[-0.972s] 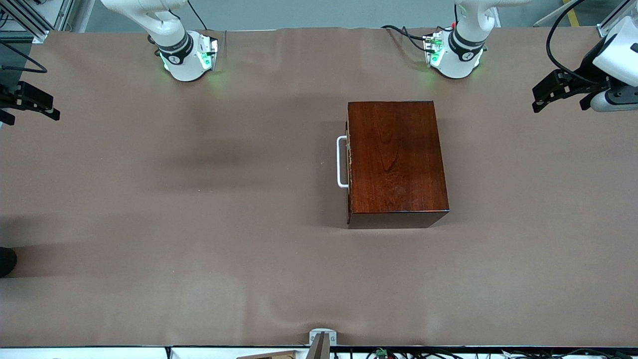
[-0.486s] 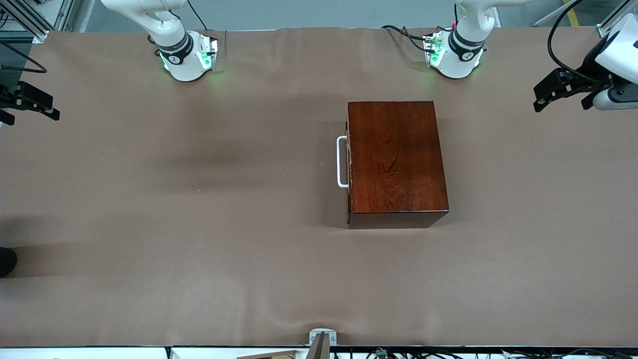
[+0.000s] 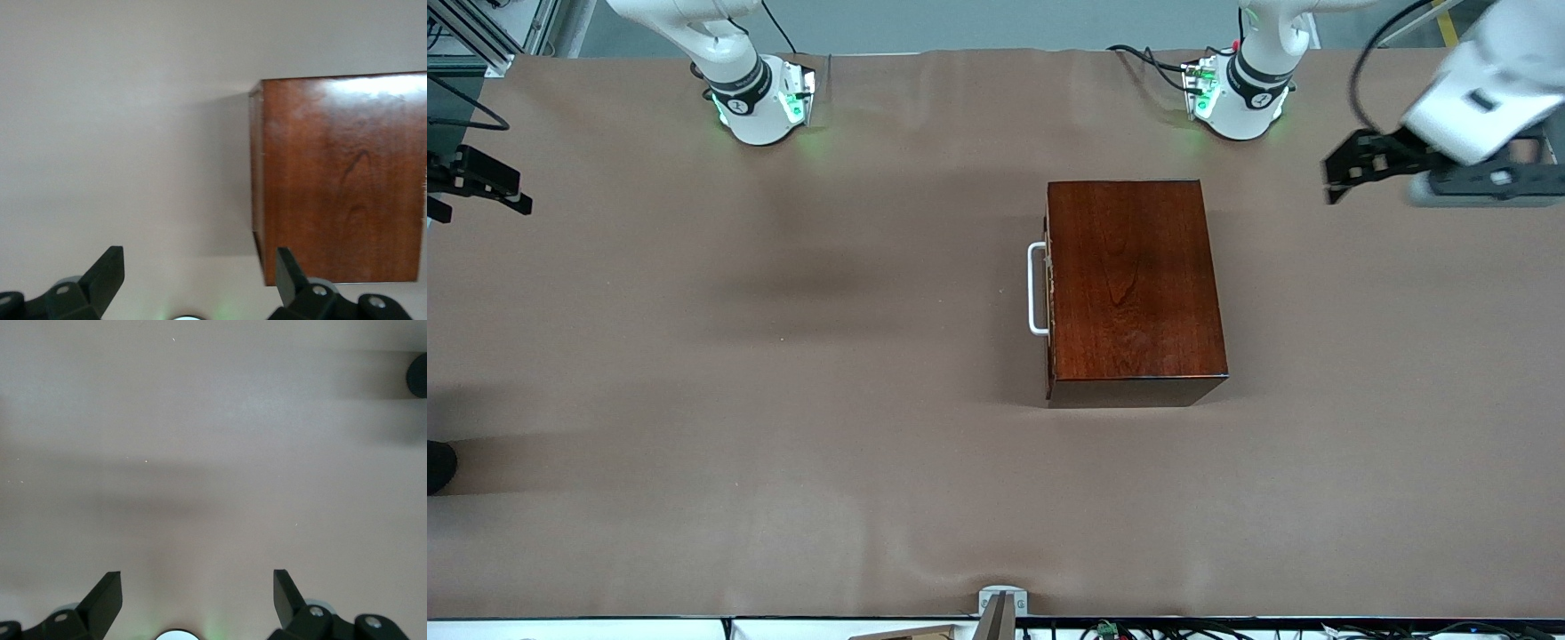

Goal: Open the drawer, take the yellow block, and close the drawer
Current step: 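Move the left gripper to the white drawer handle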

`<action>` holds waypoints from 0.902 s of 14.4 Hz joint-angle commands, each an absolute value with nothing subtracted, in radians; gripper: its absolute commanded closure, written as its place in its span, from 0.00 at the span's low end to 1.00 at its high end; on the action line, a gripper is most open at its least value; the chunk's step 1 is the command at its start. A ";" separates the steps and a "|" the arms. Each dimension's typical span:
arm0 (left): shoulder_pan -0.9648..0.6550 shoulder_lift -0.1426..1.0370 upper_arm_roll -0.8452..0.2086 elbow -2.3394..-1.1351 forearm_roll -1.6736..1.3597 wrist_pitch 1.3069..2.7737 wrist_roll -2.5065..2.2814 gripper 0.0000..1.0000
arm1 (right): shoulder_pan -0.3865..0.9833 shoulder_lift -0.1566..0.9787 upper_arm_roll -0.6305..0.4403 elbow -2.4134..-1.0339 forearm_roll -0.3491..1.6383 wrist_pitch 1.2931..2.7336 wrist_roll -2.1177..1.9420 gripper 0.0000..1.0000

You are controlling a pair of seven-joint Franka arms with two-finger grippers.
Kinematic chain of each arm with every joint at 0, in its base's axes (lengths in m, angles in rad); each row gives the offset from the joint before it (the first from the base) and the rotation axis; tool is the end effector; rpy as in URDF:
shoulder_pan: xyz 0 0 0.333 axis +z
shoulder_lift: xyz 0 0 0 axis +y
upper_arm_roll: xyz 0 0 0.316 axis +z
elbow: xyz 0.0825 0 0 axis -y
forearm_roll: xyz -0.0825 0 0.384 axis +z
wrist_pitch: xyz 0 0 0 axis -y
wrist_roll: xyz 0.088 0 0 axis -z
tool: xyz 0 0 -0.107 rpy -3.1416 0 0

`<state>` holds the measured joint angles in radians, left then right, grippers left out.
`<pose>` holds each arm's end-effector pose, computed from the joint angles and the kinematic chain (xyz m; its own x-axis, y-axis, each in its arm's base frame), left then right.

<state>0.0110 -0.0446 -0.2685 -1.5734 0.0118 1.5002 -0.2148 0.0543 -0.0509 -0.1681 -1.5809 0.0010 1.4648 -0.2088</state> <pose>0.5158 -0.1381 0.6406 0.9989 -0.0412 -0.0244 -0.0419 -0.9987 -0.0295 0.5240 -0.0623 0.6380 0.9934 0.0960 -0.0625 0.0947 -0.9952 -0.0230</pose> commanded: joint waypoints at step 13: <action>-0.342 0.395 -0.426 -1.313 0.078 1.713 -0.805 0.00 | 0.040 -0.058 -0.163 -1.582 0.014 1.471 -0.219 0.00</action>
